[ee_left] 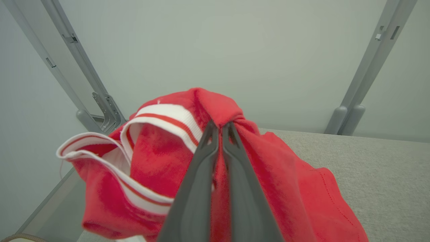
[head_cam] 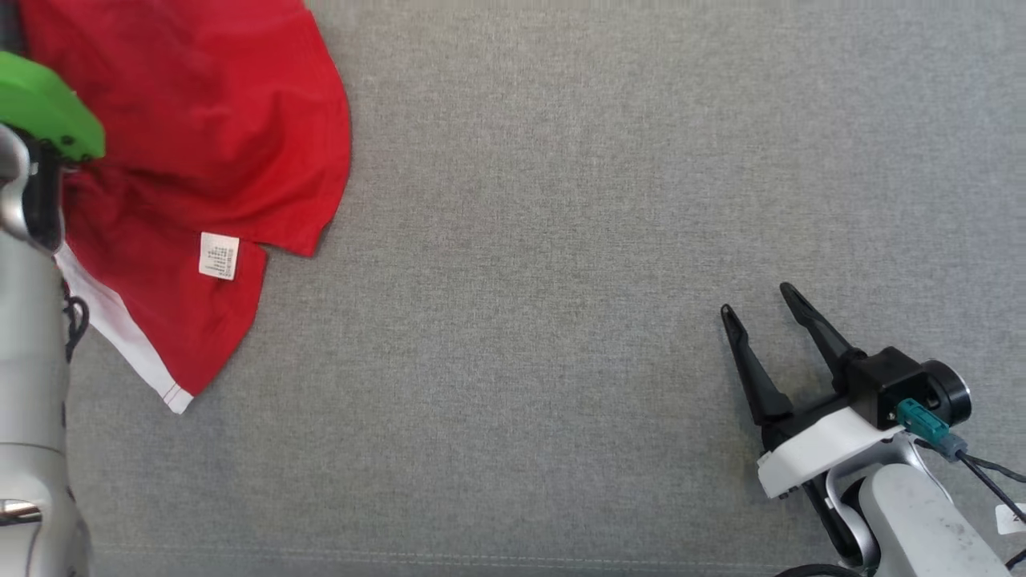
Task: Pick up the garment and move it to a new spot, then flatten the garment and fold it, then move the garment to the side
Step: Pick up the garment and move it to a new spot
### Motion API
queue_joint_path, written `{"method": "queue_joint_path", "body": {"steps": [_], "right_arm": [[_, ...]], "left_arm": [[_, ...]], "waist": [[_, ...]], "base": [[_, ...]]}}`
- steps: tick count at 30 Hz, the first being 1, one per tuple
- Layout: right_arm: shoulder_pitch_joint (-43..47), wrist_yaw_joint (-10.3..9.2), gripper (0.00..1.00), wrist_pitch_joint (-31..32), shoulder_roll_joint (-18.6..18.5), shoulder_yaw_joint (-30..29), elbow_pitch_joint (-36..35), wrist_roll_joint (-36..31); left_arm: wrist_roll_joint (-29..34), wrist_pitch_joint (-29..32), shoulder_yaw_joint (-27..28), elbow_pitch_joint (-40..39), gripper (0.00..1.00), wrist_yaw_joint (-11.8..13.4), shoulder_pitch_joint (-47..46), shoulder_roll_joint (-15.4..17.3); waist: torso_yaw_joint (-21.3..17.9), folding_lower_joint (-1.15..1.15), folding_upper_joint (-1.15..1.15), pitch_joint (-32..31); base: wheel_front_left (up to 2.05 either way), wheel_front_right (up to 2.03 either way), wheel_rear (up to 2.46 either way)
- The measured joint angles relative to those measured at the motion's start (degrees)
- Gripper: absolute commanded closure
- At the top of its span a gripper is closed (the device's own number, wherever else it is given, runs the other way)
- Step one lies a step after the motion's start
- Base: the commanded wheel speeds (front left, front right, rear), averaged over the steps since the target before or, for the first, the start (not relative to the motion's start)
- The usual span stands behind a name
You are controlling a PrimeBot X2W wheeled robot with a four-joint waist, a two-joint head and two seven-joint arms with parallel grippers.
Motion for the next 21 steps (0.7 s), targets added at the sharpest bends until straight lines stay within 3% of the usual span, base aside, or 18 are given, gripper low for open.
{"method": "queue_joint_path", "body": {"steps": [9,15,21], "right_arm": [[1.85,0.00,0.00,0.01,3.07,-0.02,1.34,0.60],[3.00,0.00,0.00,0.01,4.55,0.03,1.90,1.01],[3.17,0.00,0.00,0.01,5.36,-0.55,1.96,1.11]], "left_arm": [[-4.71,7.77,-11.25,-21.16,1.00,-0.31,6.40,-5.57],[-8.02,14.39,-19.26,-36.33,1.00,-0.31,13.25,-9.42],[-9.46,18.24,-27.70,-45.02,1.00,-0.31,19.64,-13.45]], "waist": [[-2.76,-0.01,0.00,-6.07],[-6.74,-0.01,0.00,-8.49],[-11.39,-0.01,0.00,-9.83]], "base": [[0.00,0.00,0.00],[0.00,0.00,0.00],[0.00,0.00,0.00]]}}
